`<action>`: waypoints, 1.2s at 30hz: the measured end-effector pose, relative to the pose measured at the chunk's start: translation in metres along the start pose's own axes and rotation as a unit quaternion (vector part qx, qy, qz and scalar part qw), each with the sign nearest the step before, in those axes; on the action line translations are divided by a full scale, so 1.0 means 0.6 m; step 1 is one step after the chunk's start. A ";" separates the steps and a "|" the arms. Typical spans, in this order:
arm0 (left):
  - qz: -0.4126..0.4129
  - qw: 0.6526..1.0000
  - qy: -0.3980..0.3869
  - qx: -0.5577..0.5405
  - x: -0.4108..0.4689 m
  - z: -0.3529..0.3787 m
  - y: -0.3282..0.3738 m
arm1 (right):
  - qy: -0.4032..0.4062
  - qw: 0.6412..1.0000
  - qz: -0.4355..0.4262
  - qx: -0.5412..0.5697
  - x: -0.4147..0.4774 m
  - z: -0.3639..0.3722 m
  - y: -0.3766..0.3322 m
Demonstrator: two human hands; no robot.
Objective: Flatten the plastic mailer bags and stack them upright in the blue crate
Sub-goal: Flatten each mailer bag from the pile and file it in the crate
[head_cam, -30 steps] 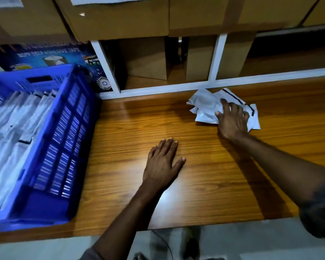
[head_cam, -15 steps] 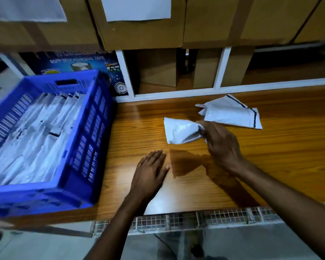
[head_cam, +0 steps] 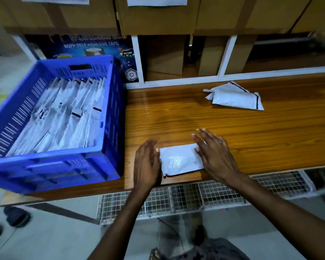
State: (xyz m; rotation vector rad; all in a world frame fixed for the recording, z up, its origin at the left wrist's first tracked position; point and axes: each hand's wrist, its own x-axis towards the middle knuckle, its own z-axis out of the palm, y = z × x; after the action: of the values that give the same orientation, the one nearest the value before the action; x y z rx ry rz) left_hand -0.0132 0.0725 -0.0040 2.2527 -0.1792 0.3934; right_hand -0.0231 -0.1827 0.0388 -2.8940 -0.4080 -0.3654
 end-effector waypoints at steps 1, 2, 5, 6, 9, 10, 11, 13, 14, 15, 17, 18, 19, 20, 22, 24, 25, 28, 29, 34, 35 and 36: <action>0.044 0.999 -0.016 0.028 -0.002 0.010 0.012 | -0.012 0.999 0.030 0.013 -0.005 0.004 -0.008; 0.081 0.994 -0.041 0.059 -0.002 0.023 0.024 | -0.047 0.997 0.054 0.017 -0.011 0.012 -0.016; 0.107 0.969 -0.160 0.156 -0.007 0.068 0.058 | -0.175 0.981 0.085 0.005 -0.031 0.049 -0.023; 0.089 0.959 -0.201 0.181 -0.006 0.080 0.061 | -0.185 0.979 0.088 0.002 -0.032 0.058 -0.019; 0.068 0.944 -0.240 0.215 -0.008 0.091 0.050 | -0.188 0.978 0.084 -0.018 -0.026 0.068 -0.008; 0.074 0.946 -0.228 0.219 -0.011 0.092 0.045 | -0.184 0.979 0.082 -0.022 -0.025 0.069 -0.007; 0.075 0.947 -0.220 0.222 -0.014 0.097 0.043 | -0.176 0.981 0.081 -0.023 -0.027 0.074 -0.004; 0.073 0.947 -0.210 0.230 -0.020 0.103 0.040 | -0.166 0.983 0.077 -0.024 -0.030 0.081 -0.002; 0.071 0.948 -0.207 0.232 -0.021 0.102 0.039 | -0.170 0.982 0.074 -0.019 -0.030 0.082 -0.001; 0.071 0.948 -0.206 0.230 -0.023 0.100 0.039 | -0.177 0.982 0.070 -0.013 -0.031 0.080 0.004; 0.071 0.950 -0.201 0.227 -0.023 0.096 0.039 | -0.204 0.976 0.070 0.004 -0.027 0.072 0.025; 0.072 0.951 -0.199 0.226 -0.022 0.096 0.040 | -0.221 0.972 0.081 0.014 -0.026 0.068 0.039; 0.071 0.951 -0.198 0.226 -0.023 0.096 0.042 | -0.225 0.970 0.089 0.017 -0.026 0.063 0.051; 0.071 0.952 -0.193 0.228 -0.026 0.095 0.043 | -0.221 0.971 0.092 0.012 -0.029 0.058 0.059; 0.065 0.951 -0.190 0.236 -0.029 0.089 0.045 | -0.220 0.972 0.087 -0.002 -0.032 0.054 0.071; 0.036 0.945 -0.202 0.254 -0.029 0.076 0.047 | -0.215 0.973 0.085 -0.011 -0.032 0.053 0.083; 0.021 0.941 -0.208 0.264 -0.029 0.071 0.046 | -0.210 0.974 0.086 -0.016 -0.031 0.052 0.088; 0.006 0.934 -0.223 0.279 -0.030 0.062 0.047 | -0.232 0.968 0.096 -0.027 -0.031 0.046 0.097; 0.003 0.933 -0.231 0.276 -0.029 0.059 0.045 | -0.242 0.964 0.108 -0.034 -0.030 0.042 0.094; 0.065 0.922 -0.281 0.256 -0.042 0.034 0.046 | -0.208 0.969 0.132 -0.012 -0.041 0.018 0.051; 0.076 0.918 -0.294 0.254 -0.048 0.031 0.047 | -0.221 0.970 0.101 0.011 -0.051 0.015 0.043; 0.089 0.914 -0.303 0.253 -0.056 0.026 0.046 | -0.240 0.968 0.072 0.028 -0.066 0.013 0.036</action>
State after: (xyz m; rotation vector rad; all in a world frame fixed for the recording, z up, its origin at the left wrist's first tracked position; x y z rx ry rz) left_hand -0.0483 0.0427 -0.0050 2.8265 -0.6724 -0.2155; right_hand -0.0521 -0.2113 0.0172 -2.9091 -0.2652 0.3742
